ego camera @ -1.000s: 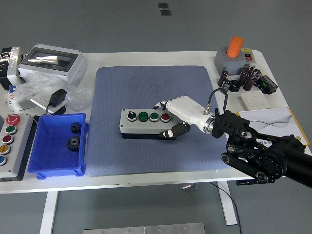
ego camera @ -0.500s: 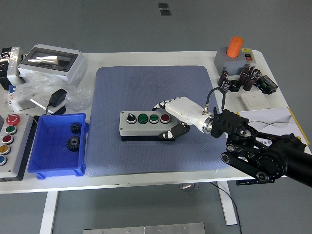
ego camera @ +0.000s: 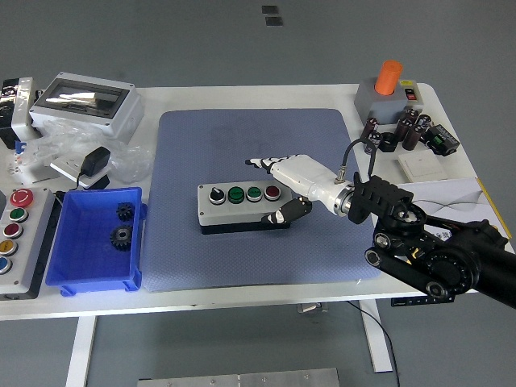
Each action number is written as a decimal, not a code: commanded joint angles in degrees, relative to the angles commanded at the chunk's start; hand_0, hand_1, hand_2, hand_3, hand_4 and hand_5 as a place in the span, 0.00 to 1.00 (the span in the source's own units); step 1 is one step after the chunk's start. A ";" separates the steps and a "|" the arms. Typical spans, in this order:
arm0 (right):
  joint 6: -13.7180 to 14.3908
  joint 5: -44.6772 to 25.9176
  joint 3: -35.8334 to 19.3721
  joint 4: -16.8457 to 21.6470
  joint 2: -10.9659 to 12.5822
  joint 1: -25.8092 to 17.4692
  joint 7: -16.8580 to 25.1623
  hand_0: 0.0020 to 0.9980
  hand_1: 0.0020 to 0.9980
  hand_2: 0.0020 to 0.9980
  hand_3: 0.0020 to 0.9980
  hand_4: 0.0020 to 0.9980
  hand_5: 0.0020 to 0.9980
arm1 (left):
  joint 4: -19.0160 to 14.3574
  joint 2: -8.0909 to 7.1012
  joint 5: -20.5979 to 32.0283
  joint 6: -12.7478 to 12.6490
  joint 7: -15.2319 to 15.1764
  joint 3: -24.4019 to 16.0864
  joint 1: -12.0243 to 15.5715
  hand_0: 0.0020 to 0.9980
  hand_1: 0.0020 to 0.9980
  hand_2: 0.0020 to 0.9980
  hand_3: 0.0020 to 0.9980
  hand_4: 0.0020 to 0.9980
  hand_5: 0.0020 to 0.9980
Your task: Pick up the button,place it on the desk,press the button,press the button
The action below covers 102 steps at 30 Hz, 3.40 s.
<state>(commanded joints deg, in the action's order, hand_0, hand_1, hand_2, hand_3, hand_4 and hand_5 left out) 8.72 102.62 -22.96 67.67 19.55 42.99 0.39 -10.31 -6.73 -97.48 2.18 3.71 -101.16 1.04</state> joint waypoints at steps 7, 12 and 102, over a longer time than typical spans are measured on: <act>-2.97 -1.14 -6.34 8.79 4.08 -1.98 -4.48 0.77 0.79 0.96 1.00 1.00 0.47 | 0.00 0.09 0.15 -0.01 -0.10 0.03 0.21 0.73 0.74 0.62 0.64 0.57 0.23; -6.33 4.90 -8.77 15.37 7.67 -1.81 -9.81 0.77 0.79 0.97 1.00 1.00 0.52 | 0.00 0.06 -0.07 -0.04 -0.06 -0.18 0.35 0.73 0.74 0.62 0.64 0.57 0.23; -3.53 -4.95 -6.32 21.72 8.92 -0.30 -7.93 0.29 0.30 0.25 0.80 0.55 0.12 | 0.00 0.04 -0.38 -0.06 0.08 -0.07 0.26 0.73 0.73 0.62 0.64 0.55 0.26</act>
<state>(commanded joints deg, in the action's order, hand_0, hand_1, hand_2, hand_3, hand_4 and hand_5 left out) 5.19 97.66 -29.29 89.39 28.47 42.70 -7.54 -10.31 -6.69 -97.87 2.11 3.79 -101.23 1.30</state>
